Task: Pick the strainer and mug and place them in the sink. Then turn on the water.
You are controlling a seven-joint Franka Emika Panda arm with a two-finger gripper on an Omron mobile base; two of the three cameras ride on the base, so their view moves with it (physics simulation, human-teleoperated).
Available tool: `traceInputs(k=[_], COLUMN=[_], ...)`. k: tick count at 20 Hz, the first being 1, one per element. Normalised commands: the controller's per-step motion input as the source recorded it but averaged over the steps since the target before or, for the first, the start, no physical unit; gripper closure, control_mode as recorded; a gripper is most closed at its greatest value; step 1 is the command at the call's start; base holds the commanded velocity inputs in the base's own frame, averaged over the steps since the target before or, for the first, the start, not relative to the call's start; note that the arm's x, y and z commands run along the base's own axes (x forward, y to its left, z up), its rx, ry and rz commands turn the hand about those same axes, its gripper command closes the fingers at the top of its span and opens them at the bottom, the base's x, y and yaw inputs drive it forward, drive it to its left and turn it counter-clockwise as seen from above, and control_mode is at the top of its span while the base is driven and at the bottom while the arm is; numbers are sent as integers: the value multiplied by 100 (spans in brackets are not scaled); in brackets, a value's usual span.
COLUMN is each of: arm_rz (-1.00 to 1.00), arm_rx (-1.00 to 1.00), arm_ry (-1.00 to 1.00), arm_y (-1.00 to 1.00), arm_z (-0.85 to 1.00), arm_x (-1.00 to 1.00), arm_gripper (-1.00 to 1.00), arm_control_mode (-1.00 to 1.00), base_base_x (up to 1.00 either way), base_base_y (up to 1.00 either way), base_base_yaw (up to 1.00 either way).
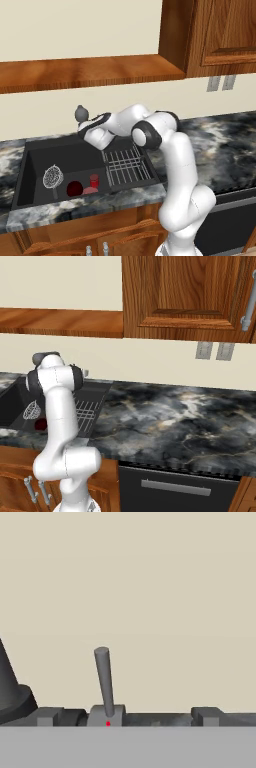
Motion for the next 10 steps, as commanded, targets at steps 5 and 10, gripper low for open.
traceInputs(k=[5, 10], arm_rz=[0, 0], arm_rx=[0, 0], arm_ry=[0, 0], arm_y=[8, 3], arm_z=[0, 0], arm_x=[15, 26], arm_gripper=[-100, -100], arm_control_mode=[-100, -100], base_base_x=[0, 0], base_base_y=[0, 0], base_base_yaw=[0, 0])
